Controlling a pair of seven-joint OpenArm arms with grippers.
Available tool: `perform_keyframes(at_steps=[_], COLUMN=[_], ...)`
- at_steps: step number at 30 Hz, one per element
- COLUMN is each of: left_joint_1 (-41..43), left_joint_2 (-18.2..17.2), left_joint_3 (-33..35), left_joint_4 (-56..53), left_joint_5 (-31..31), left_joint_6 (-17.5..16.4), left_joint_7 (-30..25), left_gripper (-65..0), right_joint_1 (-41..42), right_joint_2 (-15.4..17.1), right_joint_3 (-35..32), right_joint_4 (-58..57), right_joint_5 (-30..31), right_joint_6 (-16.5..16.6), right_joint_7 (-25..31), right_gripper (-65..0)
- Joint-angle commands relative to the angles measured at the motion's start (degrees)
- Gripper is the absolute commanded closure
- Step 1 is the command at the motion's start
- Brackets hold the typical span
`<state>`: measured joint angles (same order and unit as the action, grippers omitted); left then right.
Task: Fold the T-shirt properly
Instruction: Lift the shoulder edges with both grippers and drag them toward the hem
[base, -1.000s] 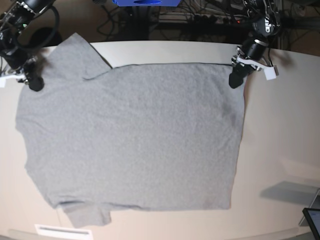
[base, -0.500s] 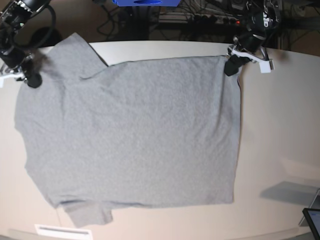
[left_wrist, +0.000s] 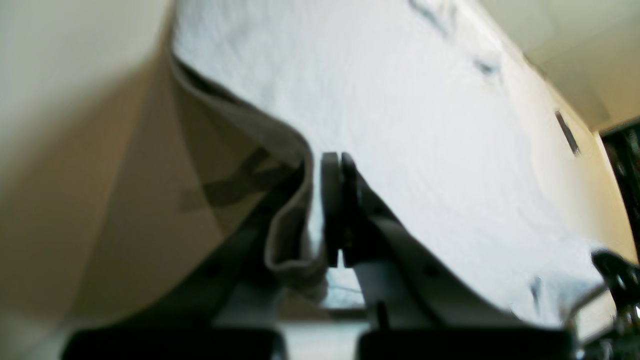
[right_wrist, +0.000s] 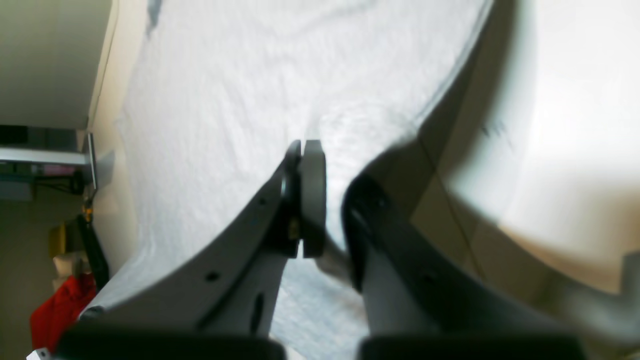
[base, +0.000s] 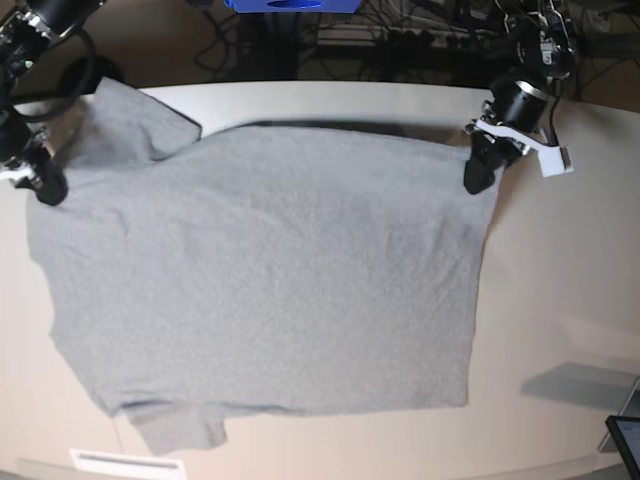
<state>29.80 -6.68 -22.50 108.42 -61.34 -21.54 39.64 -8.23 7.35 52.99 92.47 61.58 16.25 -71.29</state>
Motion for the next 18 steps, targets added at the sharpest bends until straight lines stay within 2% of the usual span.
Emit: perform_keyframes(at_steps=[1, 6, 11, 14, 18], left_joint_1=[0.2, -2.4, -4.9, -7.2, -10.8], left_joint_2=[-0.5, -0.6, -0.7, -0.7, -0.3], left_joint_3=[-0.8, -1.9, -1.9, -2.0, -4.4], left_joint_4=[1.1, 0.9, 0.9, 0.6, 0.5], left_joint_5=[-0.6, -0.6, -0.4, -0.3, -0.3], left_joint_6=[0.7, 2.8, 3.9, 5.5, 5.8], left_joint_7=[-1.1, -1.0, -1.0, 1.7, 4.6], left_gripper=[0.0, 0.0, 0.0, 0.0, 0.0], right_joint_1=[0.9, 4.1, 7.9, 9.6, 12.0], right_joint_2=[0.9, 2.4, 2.4, 3.1, 5.0], right_joint_3=[0.1, -1.7, -2.4, -2.6, -6.5], right_joint_4=[1.1, 0.9, 0.6, 0.5, -2.9], right_joint_5=[1.7, 1.7, 1.2, 1.2, 1.2], right_joint_6=[0.3, 0.3, 0.3, 0.2, 0.2], right_joint_7=[0.6, -0.8, -1.3, -1.7, -1.5], right_gripper=[-0.1, -0.1, -0.1, -0.1, -0.1])
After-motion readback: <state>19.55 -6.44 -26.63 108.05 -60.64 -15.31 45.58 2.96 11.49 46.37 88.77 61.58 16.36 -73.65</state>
